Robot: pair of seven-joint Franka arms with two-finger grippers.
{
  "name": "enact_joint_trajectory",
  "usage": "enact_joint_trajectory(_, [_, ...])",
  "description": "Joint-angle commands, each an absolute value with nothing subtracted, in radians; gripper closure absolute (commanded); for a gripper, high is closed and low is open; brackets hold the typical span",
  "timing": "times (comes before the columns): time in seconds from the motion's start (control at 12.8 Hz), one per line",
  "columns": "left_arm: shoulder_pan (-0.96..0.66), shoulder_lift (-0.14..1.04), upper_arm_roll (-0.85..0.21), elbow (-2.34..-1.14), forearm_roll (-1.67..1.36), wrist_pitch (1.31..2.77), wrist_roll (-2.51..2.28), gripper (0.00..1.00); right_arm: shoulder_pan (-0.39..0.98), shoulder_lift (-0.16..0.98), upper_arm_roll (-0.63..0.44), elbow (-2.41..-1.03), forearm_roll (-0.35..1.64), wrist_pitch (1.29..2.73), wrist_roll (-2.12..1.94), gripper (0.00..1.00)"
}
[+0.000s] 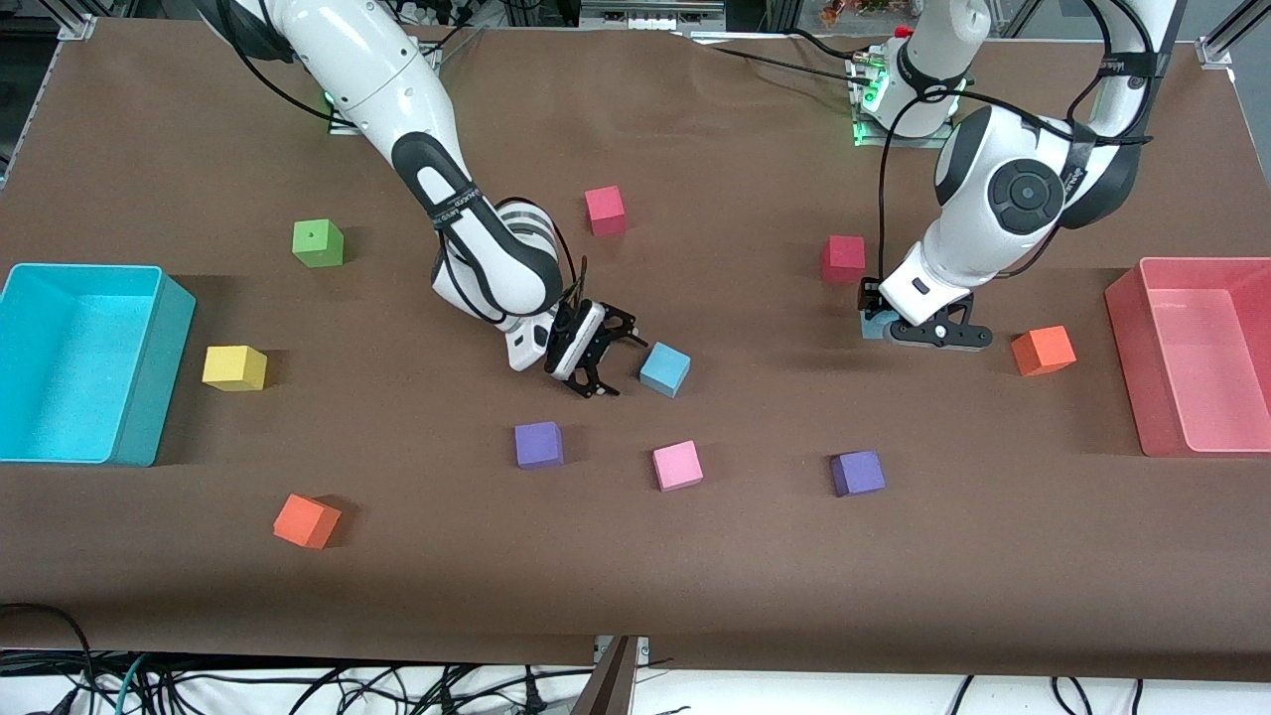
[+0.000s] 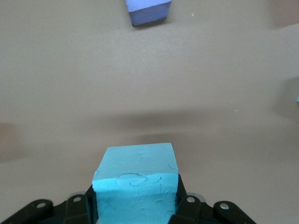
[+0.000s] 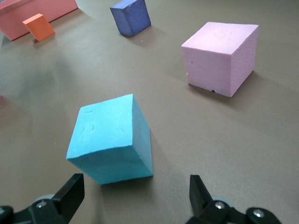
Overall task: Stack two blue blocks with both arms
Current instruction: 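Carry the teal cube over while the right gripper steadies the placed cube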
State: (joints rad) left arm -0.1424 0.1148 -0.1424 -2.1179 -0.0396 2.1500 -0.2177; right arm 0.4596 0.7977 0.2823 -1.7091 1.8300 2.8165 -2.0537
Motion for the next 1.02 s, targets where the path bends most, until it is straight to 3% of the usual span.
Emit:
enact_joint_trajectory(0.0, [-0.164, 0.132, -0.192, -1.998, -0.057, 2.05, -0.32, 1.0, 0.46, 0.747, 0.276, -1.769, 1.859, 2.787, -2.104, 0.0])
enact_joint_trajectory(0.23, [-0.241, 0.176, -0.192, -1.933, -0.063, 2.046, -0.434, 1.0, 0.46, 0.753, 0.276, -1.769, 1.861, 2.767, -2.125, 0.0])
enact_joint_trajectory(0.94, [-0.511, 0.478, -0.149, -1.616, -0.063, 2.049, -0.761, 1.0, 0.46, 0.769, 0.276, -1.77, 1.859, 2.714, -2.178, 0.0])
